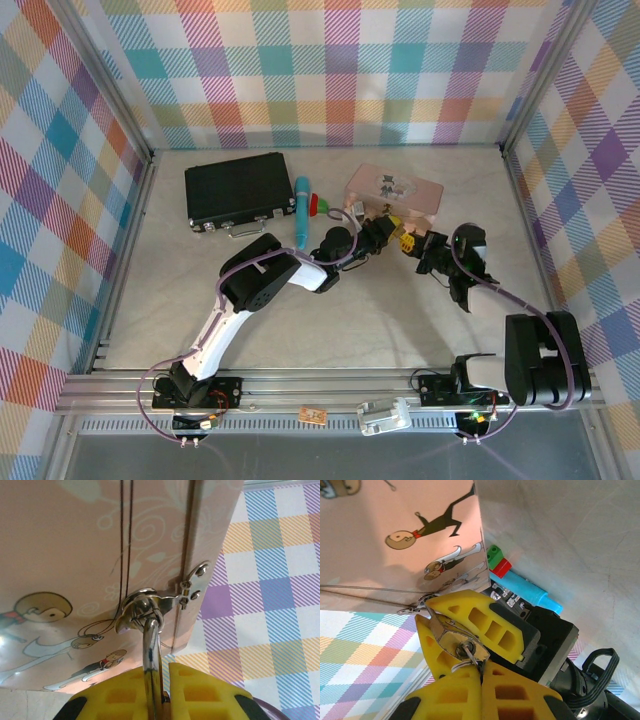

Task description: Unlock a padlock with a key

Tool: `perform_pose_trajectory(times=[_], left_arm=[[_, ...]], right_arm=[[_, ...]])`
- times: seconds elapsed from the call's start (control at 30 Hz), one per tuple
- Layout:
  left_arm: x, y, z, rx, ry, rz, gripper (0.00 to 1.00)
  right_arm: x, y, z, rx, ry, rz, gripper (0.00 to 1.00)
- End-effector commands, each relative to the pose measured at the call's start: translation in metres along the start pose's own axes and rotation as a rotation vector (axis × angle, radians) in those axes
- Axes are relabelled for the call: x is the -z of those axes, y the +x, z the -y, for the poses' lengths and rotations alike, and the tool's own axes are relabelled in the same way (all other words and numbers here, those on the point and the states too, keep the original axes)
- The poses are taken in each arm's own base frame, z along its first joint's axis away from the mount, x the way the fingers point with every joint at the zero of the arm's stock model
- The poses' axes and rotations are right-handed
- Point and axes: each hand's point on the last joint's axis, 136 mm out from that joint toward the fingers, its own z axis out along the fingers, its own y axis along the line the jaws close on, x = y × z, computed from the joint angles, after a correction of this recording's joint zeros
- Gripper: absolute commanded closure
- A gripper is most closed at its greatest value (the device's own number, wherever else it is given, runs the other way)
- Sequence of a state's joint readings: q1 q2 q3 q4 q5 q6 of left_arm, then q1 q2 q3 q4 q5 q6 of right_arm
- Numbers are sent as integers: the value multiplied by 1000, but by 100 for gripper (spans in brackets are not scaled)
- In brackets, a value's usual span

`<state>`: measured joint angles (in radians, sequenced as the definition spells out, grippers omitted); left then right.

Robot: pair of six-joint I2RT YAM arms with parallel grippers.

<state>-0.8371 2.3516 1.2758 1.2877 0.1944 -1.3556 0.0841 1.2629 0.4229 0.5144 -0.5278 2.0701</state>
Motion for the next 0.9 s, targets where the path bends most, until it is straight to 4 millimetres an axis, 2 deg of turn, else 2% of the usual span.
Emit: perform_pose_trajectory(times=[0.0, 0.2, 0.43, 0.6, 0.7, 0.87], left_arm=[[-7, 52, 35, -85, 132, -183, 100], [-10, 41, 40, -85, 131, -130, 100], [-10, 24, 16, -27, 30, -48, 100], [-7, 18, 2, -11, -64, -29, 100], [-6, 15, -7, 14, -119, -17, 100], [-3, 20, -25, -2, -235, -48, 100]], right_arm=[[4, 37, -43, -4, -86, -88, 100], [-6, 18, -28, 73, -71, -67, 100], [-1, 12, -25, 522, 97, -6, 100], [5, 4, -21, 709, 138, 30, 79], [9, -1, -12, 831, 225, 43, 62], [26, -3, -13, 1053, 339, 83, 49]])
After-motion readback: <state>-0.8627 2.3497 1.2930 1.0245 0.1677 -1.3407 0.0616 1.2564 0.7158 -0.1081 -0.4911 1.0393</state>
